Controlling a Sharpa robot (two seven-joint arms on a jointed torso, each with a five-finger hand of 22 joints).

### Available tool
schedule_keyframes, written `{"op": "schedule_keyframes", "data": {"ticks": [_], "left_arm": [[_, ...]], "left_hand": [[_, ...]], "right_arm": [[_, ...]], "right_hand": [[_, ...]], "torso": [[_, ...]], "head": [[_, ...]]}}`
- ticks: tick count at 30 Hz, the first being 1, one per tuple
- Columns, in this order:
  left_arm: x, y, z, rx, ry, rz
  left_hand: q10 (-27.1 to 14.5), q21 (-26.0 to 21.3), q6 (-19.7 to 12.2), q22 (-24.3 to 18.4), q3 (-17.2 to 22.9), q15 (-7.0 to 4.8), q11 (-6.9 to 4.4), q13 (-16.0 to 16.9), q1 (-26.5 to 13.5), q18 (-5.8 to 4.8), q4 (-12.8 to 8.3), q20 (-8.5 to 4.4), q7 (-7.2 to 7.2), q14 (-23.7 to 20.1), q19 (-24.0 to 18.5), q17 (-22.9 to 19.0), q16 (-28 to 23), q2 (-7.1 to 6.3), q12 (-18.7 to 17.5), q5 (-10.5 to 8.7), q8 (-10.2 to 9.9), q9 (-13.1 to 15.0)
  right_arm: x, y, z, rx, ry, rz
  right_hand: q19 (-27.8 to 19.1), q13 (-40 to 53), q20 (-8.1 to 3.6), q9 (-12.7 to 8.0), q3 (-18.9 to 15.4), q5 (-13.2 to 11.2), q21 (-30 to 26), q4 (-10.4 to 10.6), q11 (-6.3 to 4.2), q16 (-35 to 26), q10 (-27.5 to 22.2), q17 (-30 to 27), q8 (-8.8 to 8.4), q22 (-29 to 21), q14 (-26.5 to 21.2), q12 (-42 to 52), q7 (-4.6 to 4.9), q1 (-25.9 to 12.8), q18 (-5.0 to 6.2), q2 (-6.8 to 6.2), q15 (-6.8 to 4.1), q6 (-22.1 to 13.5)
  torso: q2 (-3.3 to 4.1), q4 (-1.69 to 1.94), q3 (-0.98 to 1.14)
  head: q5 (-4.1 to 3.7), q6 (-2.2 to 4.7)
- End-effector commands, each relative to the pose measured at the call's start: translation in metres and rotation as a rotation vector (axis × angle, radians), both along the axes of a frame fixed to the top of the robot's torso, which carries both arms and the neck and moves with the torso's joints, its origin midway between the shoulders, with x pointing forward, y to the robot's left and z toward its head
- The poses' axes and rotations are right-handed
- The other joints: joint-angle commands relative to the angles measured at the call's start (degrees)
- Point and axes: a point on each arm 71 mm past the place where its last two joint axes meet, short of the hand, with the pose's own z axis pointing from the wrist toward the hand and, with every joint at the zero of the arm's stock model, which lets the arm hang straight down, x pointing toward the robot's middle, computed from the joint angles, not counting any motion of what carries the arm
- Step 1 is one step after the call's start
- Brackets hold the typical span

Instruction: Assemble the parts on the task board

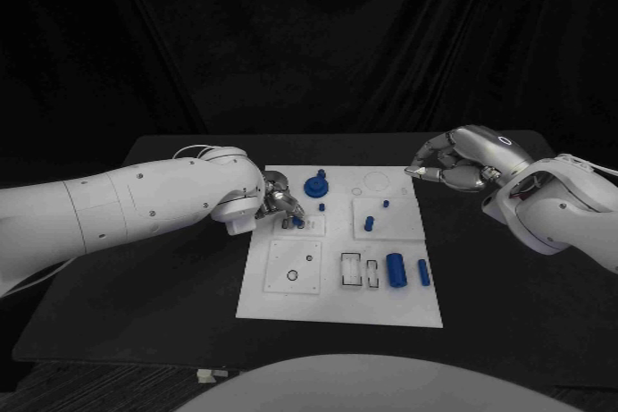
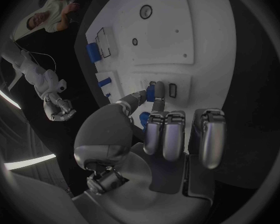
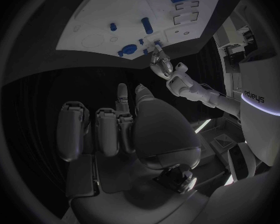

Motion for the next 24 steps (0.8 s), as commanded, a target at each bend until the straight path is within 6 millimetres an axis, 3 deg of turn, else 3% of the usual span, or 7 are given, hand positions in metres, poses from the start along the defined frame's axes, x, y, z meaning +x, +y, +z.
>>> {"op": "schedule_keyframes", "data": {"ticks": [1,24], "left_arm": [[-0.0018,-0.0021,-0.0016,-0.004,0.020,-0.017],[-0.0032,-0.0032,-0.0087,-0.004,0.040,-0.031]], "left_hand": [[5.85,-0.31,-0.18,11.74,1.99,0.07,-0.04,15.05,-0.13,0.92,-1.57,0.23,-0.35,6.05,2.34,15.09,0.15,0.31,0.20,-0.17,-0.12,0.08],[5.85,-0.94,-0.62,11.13,2.10,0.16,0.07,15.05,-0.21,1.15,-1.30,0.30,-0.22,6.05,1.65,15.09,0.15,0.53,0.20,-0.78,-0.41,0.21]], "right_arm": [[0.0000,-0.0011,-0.0015,-0.005,0.012,-0.016],[-0.0001,-0.0012,-0.0020,-0.008,0.018,-0.018]], "right_hand": [[1.56,15.09,-0.10,0.06,-0.01,0.21,-0.19,-0.20,-0.18,-0.37,5.89,2.25,-0.17,11.57,3.70,0.14,0.05,0.49,-0.04,0.01,-0.19,-0.30],[1.56,15.09,-0.10,0.02,-0.01,0.29,-0.20,-0.19,-0.15,-0.40,5.89,2.18,-0.26,11.57,3.68,0.14,0.08,0.55,-0.04,0.00,-0.18,-0.41]], "torso": [[0.00,0.02,0.02],[0.02,0.06,0.01]], "head": [[-0.07,0.01],[-0.47,0.01]]}}
